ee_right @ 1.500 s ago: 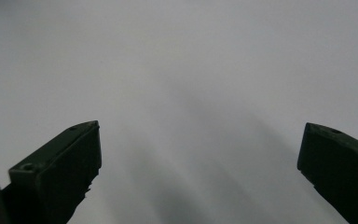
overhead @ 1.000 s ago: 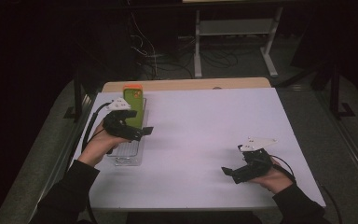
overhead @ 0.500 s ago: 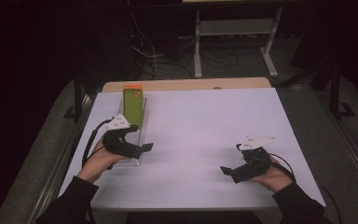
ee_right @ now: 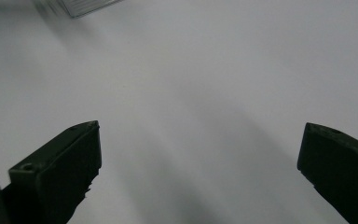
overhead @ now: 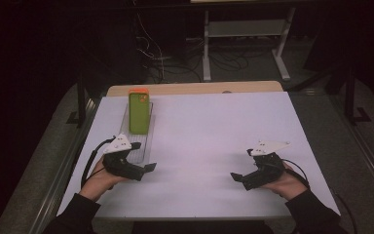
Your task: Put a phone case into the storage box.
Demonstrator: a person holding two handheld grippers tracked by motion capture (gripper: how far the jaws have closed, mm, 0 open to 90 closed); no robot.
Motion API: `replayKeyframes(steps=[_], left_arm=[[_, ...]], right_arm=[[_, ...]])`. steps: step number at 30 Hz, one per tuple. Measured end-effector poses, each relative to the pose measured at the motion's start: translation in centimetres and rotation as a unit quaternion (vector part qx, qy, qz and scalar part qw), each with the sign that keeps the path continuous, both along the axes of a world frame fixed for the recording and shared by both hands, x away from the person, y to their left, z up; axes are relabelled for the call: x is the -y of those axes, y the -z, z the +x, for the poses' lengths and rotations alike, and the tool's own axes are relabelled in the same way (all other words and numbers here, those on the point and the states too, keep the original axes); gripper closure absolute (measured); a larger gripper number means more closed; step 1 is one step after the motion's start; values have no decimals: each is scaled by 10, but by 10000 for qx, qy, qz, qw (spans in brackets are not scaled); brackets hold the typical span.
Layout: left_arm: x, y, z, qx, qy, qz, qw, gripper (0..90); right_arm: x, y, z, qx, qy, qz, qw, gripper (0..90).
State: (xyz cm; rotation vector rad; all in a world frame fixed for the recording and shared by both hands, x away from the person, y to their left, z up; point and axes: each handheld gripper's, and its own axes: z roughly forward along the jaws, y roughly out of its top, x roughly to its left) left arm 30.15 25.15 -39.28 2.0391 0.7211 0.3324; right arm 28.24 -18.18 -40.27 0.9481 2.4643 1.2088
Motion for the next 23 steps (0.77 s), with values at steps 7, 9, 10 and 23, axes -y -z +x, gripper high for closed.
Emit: replayKeyframes(steps=[7,9,10,23], left_arm=[[-7,5,-7,22,-30,-123,9999,45],[-9,6,-7,3,-36,-114,9999,45],[-10,6,-7,1,-10,-71,10000,45],[-9,10,-6,-31,28,-91,10000,45]], right_arm=[[0,0,0,8,5,1,10000,0],[0,0,-1,-17,32,44,10000,0],[1,0,-1,-13,33,44,10000,0],[2,0,-1,54,38,54,10000,0]])
